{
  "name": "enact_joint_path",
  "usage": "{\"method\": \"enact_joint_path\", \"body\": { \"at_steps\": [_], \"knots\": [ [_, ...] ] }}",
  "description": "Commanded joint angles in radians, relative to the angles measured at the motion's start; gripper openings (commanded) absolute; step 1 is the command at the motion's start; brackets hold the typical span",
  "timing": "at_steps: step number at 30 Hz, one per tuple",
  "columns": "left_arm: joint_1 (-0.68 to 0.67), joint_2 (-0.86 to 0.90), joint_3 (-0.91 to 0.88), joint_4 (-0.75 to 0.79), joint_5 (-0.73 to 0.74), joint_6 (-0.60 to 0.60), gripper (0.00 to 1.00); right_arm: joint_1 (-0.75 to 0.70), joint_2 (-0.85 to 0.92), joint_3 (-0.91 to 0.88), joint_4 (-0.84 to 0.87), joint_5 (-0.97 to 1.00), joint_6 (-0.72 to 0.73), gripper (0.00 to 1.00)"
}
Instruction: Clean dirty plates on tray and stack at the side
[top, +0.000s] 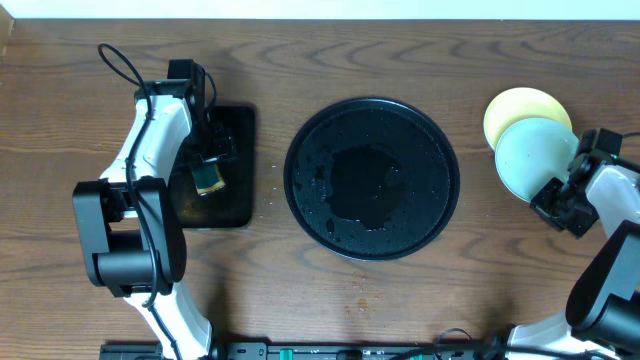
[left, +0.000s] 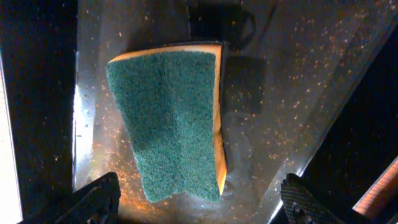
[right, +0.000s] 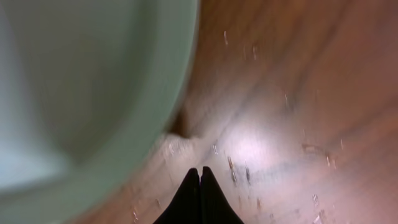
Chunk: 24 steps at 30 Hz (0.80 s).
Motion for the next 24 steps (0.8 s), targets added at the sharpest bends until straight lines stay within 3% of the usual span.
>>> {"method": "enact_joint_path", "body": {
  "at_steps": [1, 6, 8, 11, 14, 17, 22, 23, 24],
  "knots": [
    [0.003, 0.000, 0.000, -0.001, -0.012, 0.006, 0.83, -0.006, -0.009, 0.004, 0.069, -0.084, -0.020, 0.01],
    [0.003, 0.000, 0.000, -0.001, -0.012, 0.006, 0.83, -0.006, -0.009, 0.037, 0.229, -0.369, -0.100, 0.01],
    [0.003, 0.000, 0.000, -0.001, -0.012, 0.006, 0.83, -0.006, -0.010, 0.090, 0.206, -0.425, -0.107, 0.07],
    [0.003, 0.000, 0.000, -0.001, -0.012, 0.006, 0.83, -0.002, -0.025, 0.209, 0.084, -0.441, -0.153, 0.19],
    [0.003, 0.000, 0.000, -0.001, -0.012, 0.006, 0.83, 0.018, -0.047, 0.328, -0.077, -0.479, -0.309, 0.36],
    [0.003, 0.000, 0.000, -0.001, -0.012, 0.006, 0.83, 0.062, -0.085, 0.433, -0.205, -0.586, -0.506, 0.41],
    [0.003, 0.000, 0.000, -0.001, -0.012, 0.006, 0.83, 0.234, -0.236, 0.501, -0.216, -0.521, -0.667, 0.52],
    [0.003, 0.000, 0.000, -0.001, -0.012, 0.006, 0.83, 0.282, -0.279, 0.501, -0.211, -0.519, -0.666, 0.99],
    [0.003, 0.000, 0.000, -0.001, -0.012, 0.006, 0.83, 0.315, -0.307, 0.501, -0.210, -0.518, -0.666, 0.99]
  ]
}}
